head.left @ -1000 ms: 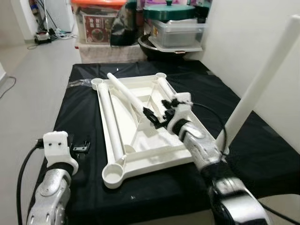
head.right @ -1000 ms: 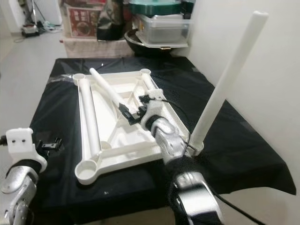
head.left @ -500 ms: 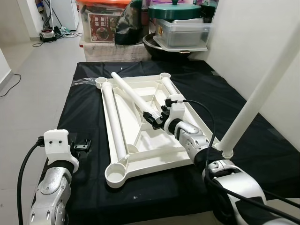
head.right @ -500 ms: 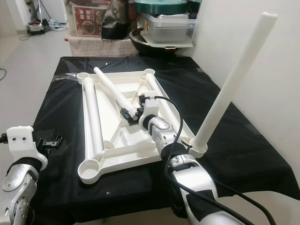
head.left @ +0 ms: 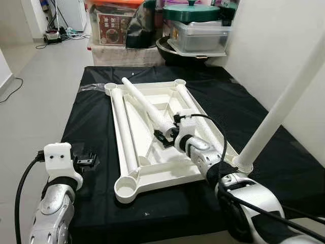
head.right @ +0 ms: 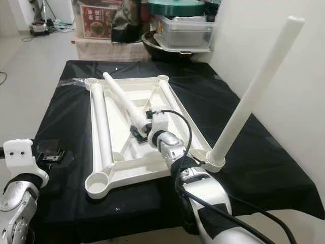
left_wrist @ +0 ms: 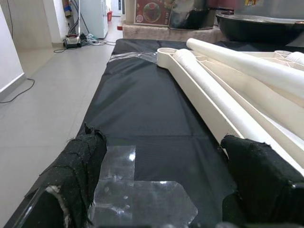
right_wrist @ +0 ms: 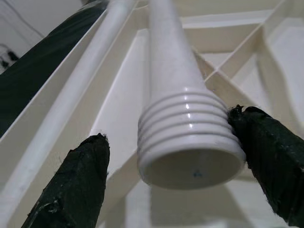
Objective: Building children table
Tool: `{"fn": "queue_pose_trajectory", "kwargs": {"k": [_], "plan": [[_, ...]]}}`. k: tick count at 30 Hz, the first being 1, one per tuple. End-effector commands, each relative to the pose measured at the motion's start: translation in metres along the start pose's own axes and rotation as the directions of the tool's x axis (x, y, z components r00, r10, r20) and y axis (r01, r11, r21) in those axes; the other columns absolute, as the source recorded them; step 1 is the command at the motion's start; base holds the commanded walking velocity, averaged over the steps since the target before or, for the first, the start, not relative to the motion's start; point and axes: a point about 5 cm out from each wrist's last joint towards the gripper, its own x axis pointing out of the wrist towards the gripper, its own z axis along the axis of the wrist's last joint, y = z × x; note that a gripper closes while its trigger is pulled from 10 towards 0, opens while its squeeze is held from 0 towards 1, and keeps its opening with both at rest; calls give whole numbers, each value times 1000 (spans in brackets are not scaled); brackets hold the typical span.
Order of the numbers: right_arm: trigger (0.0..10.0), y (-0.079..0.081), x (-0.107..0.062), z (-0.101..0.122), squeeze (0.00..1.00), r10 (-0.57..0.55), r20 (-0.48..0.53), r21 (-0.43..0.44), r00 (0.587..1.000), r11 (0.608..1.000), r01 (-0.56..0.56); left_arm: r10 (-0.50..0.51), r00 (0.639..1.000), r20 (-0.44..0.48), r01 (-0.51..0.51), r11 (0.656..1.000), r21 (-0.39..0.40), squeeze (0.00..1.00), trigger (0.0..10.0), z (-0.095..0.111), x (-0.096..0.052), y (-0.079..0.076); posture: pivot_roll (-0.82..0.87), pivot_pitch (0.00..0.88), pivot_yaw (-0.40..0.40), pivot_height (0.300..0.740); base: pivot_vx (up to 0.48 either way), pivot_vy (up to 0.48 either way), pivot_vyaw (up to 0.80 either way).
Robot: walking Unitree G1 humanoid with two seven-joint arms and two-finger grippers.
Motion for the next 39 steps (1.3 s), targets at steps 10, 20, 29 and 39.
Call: {"fn": "queue_pose_trajectory", "kwargs": {"k": [10,20,29,39], "plan": [[10000,-2,1,0,0,-55,-11,-9,998,998,55,2,1000,-17,-2,1000,3,0,10000,-3,-2,-1,171,0,-134,740,0,0,0],[0,7,3,1,0,-20,17,29,1000,999,19,5,1000,-19,-5,1000,2,0,10000,-4,-2,-2,167,0,-140,740,0,0,0],[0,12,3,-3,0,14,20,19,1000,1000,-15,6,1000,-25,-6,1000,-1,0,10000,-7,-3,-3,163,0,-143,740,0,0,0],[0,3,1,24,0,36,197,180,980,981,-73,-3,1000,-22,3,1000,-31,0,10000,-6,-1,-4,134,0,-121,740,0,0,0]]}}
